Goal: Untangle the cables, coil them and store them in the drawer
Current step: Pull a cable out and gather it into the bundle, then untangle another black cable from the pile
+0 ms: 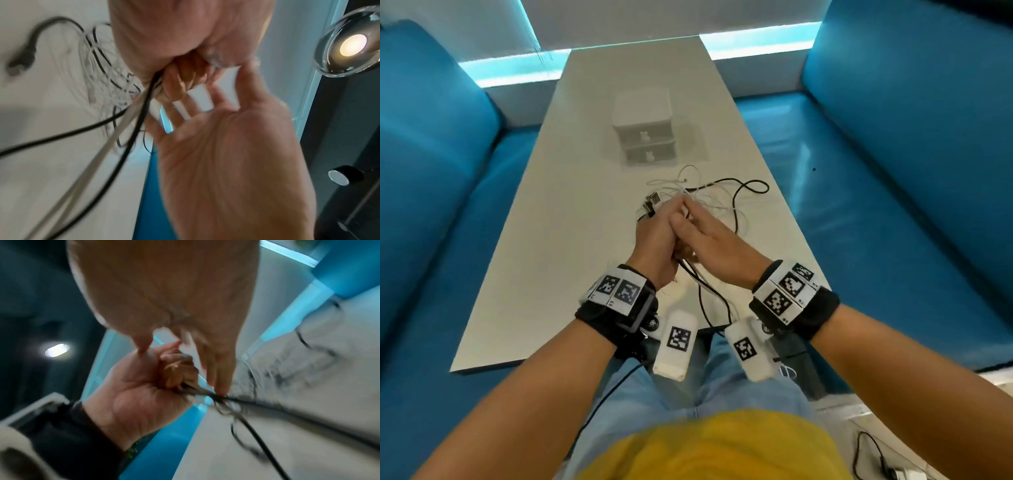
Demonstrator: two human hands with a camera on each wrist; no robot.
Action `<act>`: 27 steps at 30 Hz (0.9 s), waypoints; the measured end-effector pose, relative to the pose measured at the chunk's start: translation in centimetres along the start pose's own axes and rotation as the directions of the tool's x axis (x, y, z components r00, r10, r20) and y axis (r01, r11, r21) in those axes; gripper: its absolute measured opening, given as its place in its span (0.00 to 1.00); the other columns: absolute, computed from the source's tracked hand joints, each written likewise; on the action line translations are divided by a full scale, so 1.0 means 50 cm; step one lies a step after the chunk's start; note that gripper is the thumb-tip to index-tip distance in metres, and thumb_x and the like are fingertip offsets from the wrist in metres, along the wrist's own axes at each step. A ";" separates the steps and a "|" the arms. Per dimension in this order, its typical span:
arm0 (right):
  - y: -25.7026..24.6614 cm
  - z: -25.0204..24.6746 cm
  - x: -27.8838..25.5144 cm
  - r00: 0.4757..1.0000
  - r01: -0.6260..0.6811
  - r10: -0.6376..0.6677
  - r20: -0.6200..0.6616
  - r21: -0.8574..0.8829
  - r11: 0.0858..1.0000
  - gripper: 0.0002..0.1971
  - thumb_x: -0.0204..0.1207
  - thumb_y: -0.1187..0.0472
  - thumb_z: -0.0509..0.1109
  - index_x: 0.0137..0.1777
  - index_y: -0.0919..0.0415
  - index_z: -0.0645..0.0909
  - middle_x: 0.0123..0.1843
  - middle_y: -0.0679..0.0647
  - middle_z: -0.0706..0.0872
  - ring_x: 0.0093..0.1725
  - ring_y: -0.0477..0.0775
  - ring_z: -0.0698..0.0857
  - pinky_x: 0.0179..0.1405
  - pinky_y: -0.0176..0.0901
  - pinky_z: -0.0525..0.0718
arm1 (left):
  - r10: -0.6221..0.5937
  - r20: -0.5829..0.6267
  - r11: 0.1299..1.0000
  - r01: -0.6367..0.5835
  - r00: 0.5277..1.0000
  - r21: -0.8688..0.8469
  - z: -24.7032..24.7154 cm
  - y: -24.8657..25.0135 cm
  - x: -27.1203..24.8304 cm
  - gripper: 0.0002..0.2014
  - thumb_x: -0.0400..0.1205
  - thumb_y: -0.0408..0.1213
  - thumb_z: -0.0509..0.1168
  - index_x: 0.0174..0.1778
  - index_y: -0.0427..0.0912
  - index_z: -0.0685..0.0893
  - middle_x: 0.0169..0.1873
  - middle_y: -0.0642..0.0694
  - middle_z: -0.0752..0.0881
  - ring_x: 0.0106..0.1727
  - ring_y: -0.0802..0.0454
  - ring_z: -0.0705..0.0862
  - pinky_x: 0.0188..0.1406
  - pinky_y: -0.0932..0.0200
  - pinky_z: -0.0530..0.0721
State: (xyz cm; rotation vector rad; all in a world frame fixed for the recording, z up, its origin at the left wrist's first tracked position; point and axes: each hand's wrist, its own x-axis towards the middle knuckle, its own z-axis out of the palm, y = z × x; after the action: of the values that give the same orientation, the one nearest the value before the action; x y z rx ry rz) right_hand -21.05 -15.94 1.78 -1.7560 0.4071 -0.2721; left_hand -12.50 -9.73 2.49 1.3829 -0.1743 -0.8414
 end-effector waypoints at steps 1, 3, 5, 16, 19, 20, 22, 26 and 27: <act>0.012 0.010 0.011 0.990 -0.090 0.085 0.110 0.040 0.995 0.21 0.85 0.47 0.55 0.73 0.56 0.70 0.55 0.59 0.86 0.50 0.59 0.88 0.51 0.53 0.86 | 0.004 -0.044 0.998 -0.006 0.999 -0.058 -0.021 0.003 0.014 0.16 0.81 0.43 0.67 0.27 0.44 0.78 0.16 0.51 0.76 0.17 0.55 0.73 0.19 0.65 0.69; 0.036 0.014 0.023 0.962 -0.176 0.172 0.214 -0.002 0.984 0.20 0.87 0.49 0.54 0.61 0.67 0.75 0.41 0.62 0.86 0.35 0.59 0.85 0.38 0.52 0.83 | 0.006 -0.044 0.987 -0.013 0.999 -0.161 -0.050 0.004 0.035 0.23 0.84 0.46 0.64 0.23 0.47 0.67 0.16 0.53 0.63 0.16 0.57 0.60 0.16 0.64 0.60; 0.054 0.012 0.038 0.954 -0.191 0.191 0.232 -0.024 0.981 0.18 0.87 0.53 0.54 0.52 0.69 0.77 0.30 0.57 0.79 0.26 0.51 0.76 0.29 0.45 0.75 | 0.011 -0.044 0.971 -0.021 0.999 -0.237 -0.080 0.009 0.056 0.24 0.86 0.49 0.60 0.24 0.48 0.61 0.17 0.53 0.56 0.17 0.56 0.54 0.15 0.63 0.56; 0.105 -0.098 0.068 0.830 -0.351 0.510 0.228 -0.497 0.794 0.24 0.84 0.40 0.53 0.50 0.60 0.81 0.29 0.53 0.83 0.28 0.51 0.79 0.41 0.49 0.83 | 0.041 -0.170 0.980 -0.073 0.985 -0.183 -0.184 -0.002 0.128 0.23 0.87 0.47 0.59 0.26 0.49 0.60 0.16 0.54 0.57 0.17 0.57 0.54 0.16 0.64 0.54; 0.082 -0.127 0.098 0.817 -0.405 0.539 0.204 -0.461 0.790 0.17 0.84 0.47 0.60 0.52 0.60 0.81 0.42 0.55 0.90 0.39 0.52 0.86 0.46 0.48 0.86 | 0.039 -0.167 0.981 -0.069 0.985 -0.180 -0.188 0.002 0.135 0.24 0.86 0.47 0.60 0.26 0.49 0.60 0.16 0.54 0.57 0.17 0.56 0.54 0.17 0.64 0.54; 0.071 -0.138 0.115 0.836 -0.412 0.517 0.185 -0.411 0.813 0.15 0.84 0.49 0.61 0.53 0.61 0.82 0.43 0.56 0.89 0.40 0.52 0.86 0.44 0.46 0.86 | 0.032 -0.172 0.982 -0.063 0.985 -0.178 -0.193 0.004 0.138 0.24 0.86 0.47 0.60 0.26 0.49 0.60 0.16 0.54 0.57 0.17 0.56 0.54 0.16 0.64 0.55; 0.043 -0.152 0.153 0.894 -0.379 0.432 0.121 -0.314 0.871 0.13 0.84 0.54 0.62 0.55 0.63 0.83 0.42 0.57 0.88 0.39 0.53 0.87 0.38 0.42 0.86 | 0.025 -0.175 0.984 -0.056 0.984 -0.172 -0.201 0.003 0.144 0.24 0.86 0.47 0.60 0.26 0.49 0.60 0.17 0.54 0.56 0.17 0.56 0.54 0.16 0.64 0.55; -0.005 -0.165 0.262 0.965 -0.263 0.261 -0.040 -0.231 0.937 0.09 0.83 0.62 0.62 0.54 0.65 0.82 0.41 0.58 0.87 0.37 0.53 0.87 0.38 0.42 0.87 | 0.043 -0.190 0.990 -0.068 0.981 -0.125 -0.217 0.012 0.144 0.24 0.86 0.46 0.60 0.26 0.49 0.60 0.17 0.54 0.57 0.18 0.56 0.54 0.17 0.64 0.55; -0.007 -0.175 0.296 0.963 -0.267 0.249 -0.104 -0.236 0.934 0.09 0.83 0.63 0.62 0.53 0.65 0.82 0.41 0.58 0.87 0.36 0.54 0.87 0.38 0.43 0.87 | 0.052 -0.199 0.991 -0.074 0.979 -0.108 -0.225 0.019 0.142 0.24 0.86 0.46 0.60 0.26 0.49 0.60 0.17 0.54 0.57 0.18 0.56 0.54 0.17 0.64 0.54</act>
State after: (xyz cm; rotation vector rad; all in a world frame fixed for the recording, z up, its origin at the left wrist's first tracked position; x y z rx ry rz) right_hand -11.01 -29.80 3.53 -1.9150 0.7448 -0.0986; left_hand -0.68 -5.25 -1.72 1.3358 -0.0168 -0.6478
